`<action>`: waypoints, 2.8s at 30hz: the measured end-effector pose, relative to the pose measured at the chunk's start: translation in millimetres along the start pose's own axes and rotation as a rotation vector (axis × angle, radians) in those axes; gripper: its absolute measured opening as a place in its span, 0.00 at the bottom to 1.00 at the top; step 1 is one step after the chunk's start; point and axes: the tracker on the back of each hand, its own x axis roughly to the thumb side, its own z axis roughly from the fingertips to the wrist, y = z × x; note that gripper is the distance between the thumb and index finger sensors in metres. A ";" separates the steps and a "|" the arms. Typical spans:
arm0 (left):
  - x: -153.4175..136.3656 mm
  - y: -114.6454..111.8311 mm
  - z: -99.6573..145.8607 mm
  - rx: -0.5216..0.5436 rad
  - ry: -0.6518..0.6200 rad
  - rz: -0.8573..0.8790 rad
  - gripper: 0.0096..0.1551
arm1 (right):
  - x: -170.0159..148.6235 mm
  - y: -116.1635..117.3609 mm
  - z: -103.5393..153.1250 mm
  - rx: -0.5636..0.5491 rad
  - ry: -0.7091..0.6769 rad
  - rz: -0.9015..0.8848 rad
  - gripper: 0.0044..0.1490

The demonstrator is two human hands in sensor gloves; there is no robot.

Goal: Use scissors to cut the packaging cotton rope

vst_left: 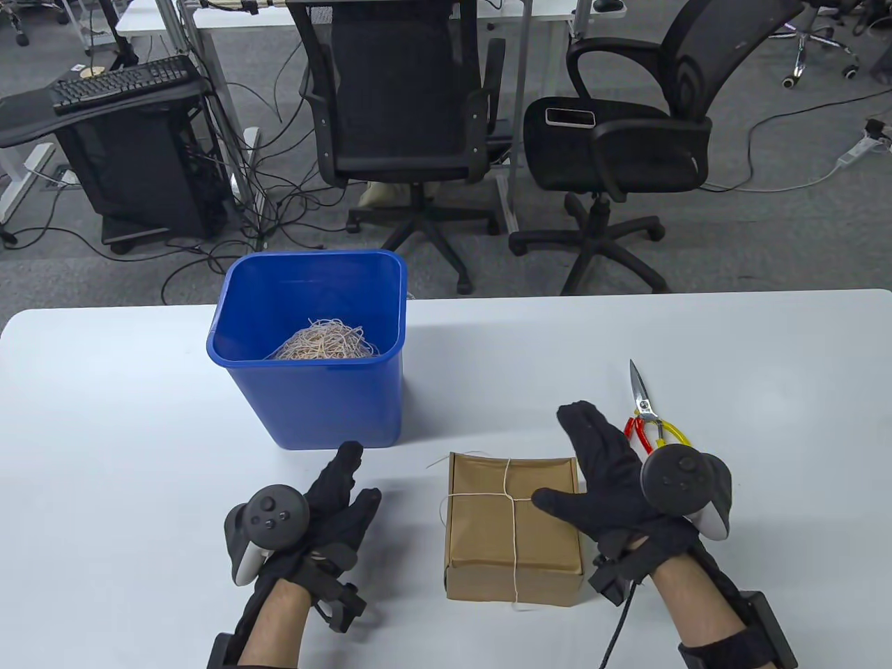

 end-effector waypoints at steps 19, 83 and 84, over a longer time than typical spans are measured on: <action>-10.3 5.2 2.4 0.006 0.063 -0.004 0.44 | -128.5 -15.3 -51.7 0.156 0.950 0.795 0.59; 34.0 -36.7 -8.1 -0.147 -0.079 0.024 0.45 | -85.1 -16.3 -21.4 0.198 0.349 -0.530 0.75; 36.2 -41.4 -8.4 -0.162 -0.075 0.011 0.45 | -83.1 -17.4 -21.8 0.252 0.352 -0.479 0.75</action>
